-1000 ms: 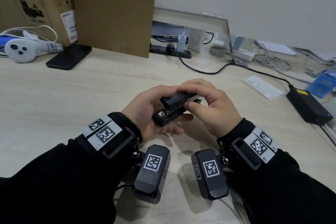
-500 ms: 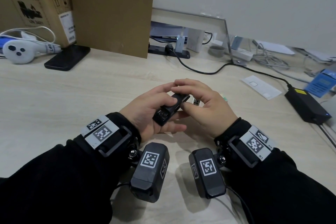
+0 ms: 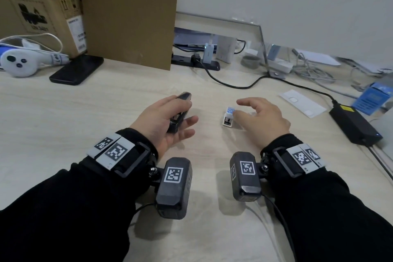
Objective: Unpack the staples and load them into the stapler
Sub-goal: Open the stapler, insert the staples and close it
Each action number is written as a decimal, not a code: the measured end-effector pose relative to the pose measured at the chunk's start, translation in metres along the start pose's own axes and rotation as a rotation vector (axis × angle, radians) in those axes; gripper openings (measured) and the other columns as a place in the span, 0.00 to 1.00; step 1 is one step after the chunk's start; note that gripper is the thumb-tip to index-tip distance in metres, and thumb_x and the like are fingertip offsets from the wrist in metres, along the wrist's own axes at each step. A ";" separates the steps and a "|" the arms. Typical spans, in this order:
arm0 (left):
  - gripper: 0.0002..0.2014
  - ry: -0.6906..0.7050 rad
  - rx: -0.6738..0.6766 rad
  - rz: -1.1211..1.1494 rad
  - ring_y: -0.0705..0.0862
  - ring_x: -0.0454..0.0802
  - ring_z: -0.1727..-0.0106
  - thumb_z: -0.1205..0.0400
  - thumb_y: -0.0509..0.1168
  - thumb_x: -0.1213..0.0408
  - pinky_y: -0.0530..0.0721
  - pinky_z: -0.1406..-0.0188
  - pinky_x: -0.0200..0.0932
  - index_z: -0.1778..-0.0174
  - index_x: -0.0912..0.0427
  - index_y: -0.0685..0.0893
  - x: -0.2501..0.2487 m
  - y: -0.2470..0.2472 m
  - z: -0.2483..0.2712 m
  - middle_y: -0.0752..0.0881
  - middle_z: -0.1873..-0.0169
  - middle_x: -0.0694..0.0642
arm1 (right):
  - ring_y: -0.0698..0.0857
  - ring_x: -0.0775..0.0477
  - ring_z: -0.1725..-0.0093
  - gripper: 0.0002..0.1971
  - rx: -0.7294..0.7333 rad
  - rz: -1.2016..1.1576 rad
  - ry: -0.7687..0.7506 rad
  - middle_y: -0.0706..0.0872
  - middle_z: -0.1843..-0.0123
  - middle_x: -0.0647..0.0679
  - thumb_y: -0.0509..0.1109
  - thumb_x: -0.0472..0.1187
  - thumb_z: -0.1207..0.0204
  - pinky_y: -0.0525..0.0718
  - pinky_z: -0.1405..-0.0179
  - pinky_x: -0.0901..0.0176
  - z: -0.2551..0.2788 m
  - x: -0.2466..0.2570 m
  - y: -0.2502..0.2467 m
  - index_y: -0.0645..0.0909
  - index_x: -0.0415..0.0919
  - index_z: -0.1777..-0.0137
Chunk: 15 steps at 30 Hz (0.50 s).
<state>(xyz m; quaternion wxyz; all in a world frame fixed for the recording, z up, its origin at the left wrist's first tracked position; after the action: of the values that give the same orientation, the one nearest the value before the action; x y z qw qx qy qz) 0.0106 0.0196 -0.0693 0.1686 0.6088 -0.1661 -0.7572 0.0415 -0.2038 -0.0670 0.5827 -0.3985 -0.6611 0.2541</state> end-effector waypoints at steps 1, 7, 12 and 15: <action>0.16 0.028 -0.024 -0.050 0.92 0.55 0.52 0.21 0.71 0.66 0.91 0.62 0.48 0.38 0.62 0.84 0.000 -0.001 -0.002 0.85 0.48 0.61 | 0.74 0.54 0.28 0.14 0.030 0.019 0.013 0.81 0.33 0.66 0.68 0.59 0.27 0.63 0.32 0.47 -0.001 -0.001 0.003 0.83 0.65 0.41; 0.07 0.202 -0.084 -0.549 0.77 0.55 0.58 0.31 0.70 0.50 0.75 0.59 0.54 0.62 0.40 0.77 -0.006 -0.007 -0.003 0.77 0.57 0.55 | 0.86 0.53 0.45 0.20 0.182 -0.172 -0.026 0.89 0.44 0.55 0.72 0.60 0.34 0.82 0.40 0.52 0.003 0.000 0.015 0.83 0.63 0.41; 0.21 0.206 -0.112 -0.803 0.82 0.53 0.63 0.32 0.73 0.42 0.78 0.61 0.49 0.55 0.55 0.85 -0.006 -0.013 -0.008 0.83 0.65 0.51 | 0.86 0.61 0.46 0.15 0.285 -0.253 -0.186 0.90 0.41 0.54 0.75 0.42 0.25 0.79 0.40 0.64 0.010 0.015 0.020 0.86 0.53 0.38; 0.20 0.183 -0.075 -0.865 0.80 0.47 0.69 0.32 0.77 0.41 0.76 0.66 0.44 0.55 0.53 0.86 -0.006 -0.013 -0.008 0.82 0.70 0.46 | 0.87 0.57 0.39 0.18 0.344 -0.299 -0.235 0.90 0.39 0.53 0.76 0.38 0.26 0.80 0.31 0.56 0.012 0.017 0.024 0.86 0.52 0.37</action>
<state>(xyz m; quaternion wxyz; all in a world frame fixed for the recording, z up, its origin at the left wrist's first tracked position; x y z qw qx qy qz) 0.0190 0.0338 -0.0721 -0.1279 0.6802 0.1470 -0.7066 0.0358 -0.1747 -0.0790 0.5923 -0.1591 -0.7228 0.3185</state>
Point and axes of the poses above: each hand's wrist, its own z-axis away from the middle knuckle, its own y-axis out of the palm, x = y × z, the point moved 1 cm from there along -z, towards the middle knuckle
